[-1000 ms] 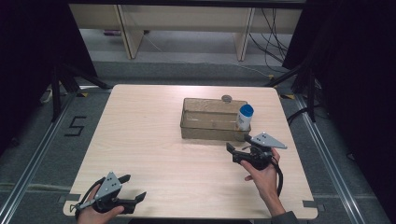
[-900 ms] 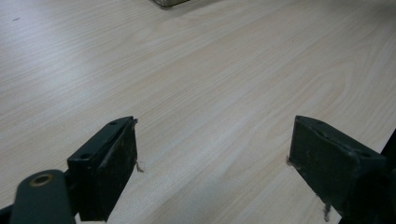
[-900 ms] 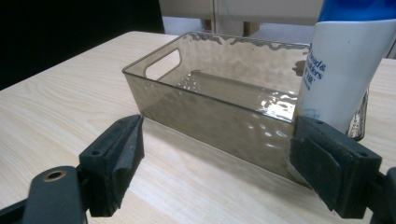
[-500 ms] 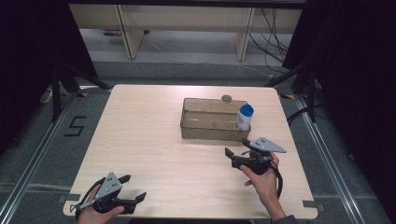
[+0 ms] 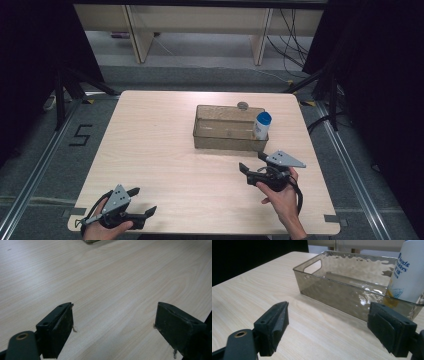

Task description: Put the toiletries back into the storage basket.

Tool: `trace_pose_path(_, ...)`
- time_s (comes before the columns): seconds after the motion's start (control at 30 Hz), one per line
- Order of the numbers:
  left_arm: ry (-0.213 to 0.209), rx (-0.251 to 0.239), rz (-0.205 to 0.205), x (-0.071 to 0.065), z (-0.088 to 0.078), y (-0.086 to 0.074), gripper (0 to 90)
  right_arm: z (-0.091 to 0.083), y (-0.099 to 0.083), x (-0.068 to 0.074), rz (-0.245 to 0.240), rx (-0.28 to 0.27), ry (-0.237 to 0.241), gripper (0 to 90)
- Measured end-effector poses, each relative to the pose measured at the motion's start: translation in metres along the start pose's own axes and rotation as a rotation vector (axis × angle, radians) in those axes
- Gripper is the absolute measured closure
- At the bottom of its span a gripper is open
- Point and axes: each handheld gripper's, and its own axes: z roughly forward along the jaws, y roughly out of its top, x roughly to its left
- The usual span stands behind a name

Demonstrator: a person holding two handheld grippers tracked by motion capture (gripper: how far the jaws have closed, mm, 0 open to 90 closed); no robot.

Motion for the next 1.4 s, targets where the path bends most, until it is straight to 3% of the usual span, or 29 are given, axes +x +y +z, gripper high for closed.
trace_pose_path(0.03, 0.001, 0.012, 0.004, 0.0, -0.001, 0.0, 14.9, 0.0, -0.001, 0.001, 0.019, 0.005, 0.014, 18.6)
trace_pose_path(0.1, -0.002, 0.01, 0.005, 0.0, 0.0, 0.0, 14.9, -0.002, -0.002, 0.001, 0.014, 0.014, -0.002, 18.4)
trace_pose_path(0.13, -0.003, 0.011, 0.008, 0.0, 0.0, 0.0, 14.9, -0.001, -0.003, 0.001, 0.026, 0.002, 0.023, 18.4)
trace_pose_path(0.3, 0.002, -0.001, -0.01, -0.001, 0.0, 0.0, 14.9, -0.005, -0.005, 0.001, 0.005, -0.005, 0.006, 18.0)
trace_pose_path(0.33, 0.004, 0.009, 0.001, 0.0, -0.001, 0.0, 14.9, -0.007, -0.005, 0.003, 0.037, 0.016, 0.011, 17.9)
trace_pose_path(0.37, 0.004, 0.012, 0.004, 0.0, -0.001, 0.0, 14.9, -0.007, -0.006, 0.001, 0.001, 0.007, 0.004, 17.8)
trace_pose_path(0.4, 0.003, -0.001, -0.009, -0.001, 0.0, 0.0, 14.9, -0.007, -0.006, 0.001, 0.002, -0.003, 0.015, 17.8)
trace_pose_path(0.43, -0.004, -0.011, -0.013, -0.002, 0.001, 0.0, 14.9, -0.008, -0.007, 0.004, 0.04, 0.012, 0.025, 17.7)
trace_pose_path(0.47, -0.005, 0.002, -0.001, -0.001, 0.0, 0.0, 14.9, -0.01, -0.007, 0.002, 0.013, 0.024, 0.014, 17.6)
trace_pose_path(0.5, -0.003, 0.01, 0.004, 0.0, 0.0, 0.0, 14.9, -0.009, -0.009, 0.005, 0.057, 0.017, 0.024, 17.6)
trace_pose_path(0.53, -0.005, -0.004, -0.008, -0.001, 0.001, 0.0, 14.9, -0.01, -0.009, 0.003, 0.029, 0.017, 0.019, 17.6)
trace_pose_path(0.6, -0.003, 0.002, -0.006, -0.002, -0.001, 0.0, 14.9, -0.011, -0.011, 0.002, 0.023, 0.011, 0.016, 17.4)
trace_pose_path(0.67, -0.004, 0.003, -0.007, -0.001, 0.0, 0.0, 14.9, -0.013, -0.012, 0.005, 0.05, 0.014, 0.023, 17.3)
trace_pose_path(0.77, -0.015, -0.013, -0.017, -0.002, 0.001, 0.0, 14.9, -0.015, -0.013, 0.002, 0.01, 0.001, 0.017, 17.2)
trace_pose_path(0.8, -0.017, -0.009, -0.014, -0.002, 0.001, 0.0, 14.9, -0.016, -0.014, 0.005, 0.053, 0.007, 0.029, 17.0)
trace_pose_path(0.87, -0.011, 0.004, -0.01, -0.002, 0.0, 0.0, 14.9, -0.018, -0.015, 0.004, 0.03, 0.015, 0.029, 16.9)
trace_pose_path(0.9, -0.012, 0.0, -0.01, -0.002, 0.0, 0.0, 14.9, -0.018, -0.016, 0.008, 0.065, 0.012, 0.035, 16.8)
trace_pose_path(0.93, -0.012, 0.0, -0.011, -0.002, 0.0, 0.0, 14.9, -0.018, -0.016, 0.006, 0.038, 0.015, 0.035, 16.5)
trace_pose_path(1.07, -0.021, -0.01, -0.013, -0.001, 0.001, 0.0, 14.9, -0.022, -0.017, 0.007, 0.031, 0.006, 0.034, 15.9)
trace_pose_path(1.1, -0.019, -0.006, -0.014, -0.002, 0.0, 0.0, 14.9, -0.023, -0.017, 0.009, 0.062, 0.013, 0.036, 15.8)
trace_pose_path(1.13, -0.027, -0.017, -0.019, -0.002, 0.001, 0.0, 14.9, -0.023, -0.018, 0.007, 0.038, 0.004, 0.038, 15.8)
trace_pose_path(1.17, -0.027, -0.005, -0.006, -0.002, 0.0, 0.0, 14.9, -0.023, -0.018, 0.007, 0.041, -0.005, 0.04, 15.7)
trace_pose_path(1.2, -0.028, -0.018, -0.018, -0.003, 0.001, 0.0, 14.9, -0.024, -0.019, 0.008, 0.062, 0.007, 0.046, 15.7)
trace_pose_path(1.27, -0.028, -0.015, -0.016, -0.002, 0.001, 0.0, 14.9, -0.027, -0.019, 0.008, 0.045, 0.006, 0.046, 15.7)
trace_pose_path(1.4, -0.022, -0.012, -0.021, -0.003, 0.001, 0.0, 14.9, -0.029, -0.021, 0.01, 0.056, -0.007, 0.056, 15.7)
